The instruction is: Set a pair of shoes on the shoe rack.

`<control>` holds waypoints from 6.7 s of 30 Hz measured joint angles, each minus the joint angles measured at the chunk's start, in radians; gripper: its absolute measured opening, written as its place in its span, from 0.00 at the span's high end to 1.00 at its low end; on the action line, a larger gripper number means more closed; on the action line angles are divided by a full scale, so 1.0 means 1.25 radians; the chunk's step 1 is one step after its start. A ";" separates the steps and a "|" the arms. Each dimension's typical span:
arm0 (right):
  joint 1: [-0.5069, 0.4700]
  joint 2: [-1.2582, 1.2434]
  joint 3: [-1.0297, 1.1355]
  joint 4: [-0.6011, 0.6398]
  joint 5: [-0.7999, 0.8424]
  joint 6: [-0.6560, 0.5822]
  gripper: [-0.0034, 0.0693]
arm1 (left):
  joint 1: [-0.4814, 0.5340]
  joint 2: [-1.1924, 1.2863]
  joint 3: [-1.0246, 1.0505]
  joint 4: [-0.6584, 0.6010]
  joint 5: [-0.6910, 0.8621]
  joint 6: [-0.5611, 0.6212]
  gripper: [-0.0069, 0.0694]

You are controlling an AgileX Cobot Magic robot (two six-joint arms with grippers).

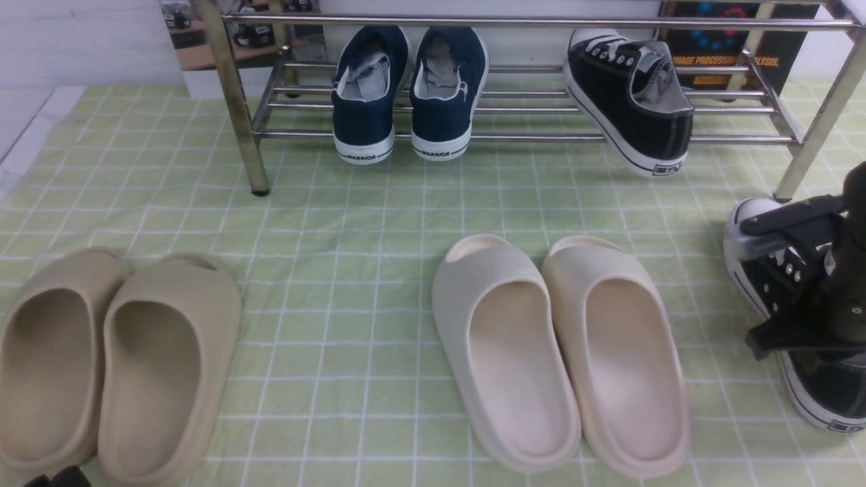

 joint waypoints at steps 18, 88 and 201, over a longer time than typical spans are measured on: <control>0.000 0.002 -0.312 -0.018 0.087 -0.104 0.93 | 0.000 0.000 0.000 0.000 0.000 0.000 0.62; -0.030 0.324 -0.790 0.047 0.172 -0.269 0.49 | 0.000 0.000 0.000 0.000 0.000 0.000 0.60; -0.209 -1.301 0.816 0.115 -0.402 0.022 0.95 | 0.000 0.000 0.000 0.000 0.012 0.000 0.60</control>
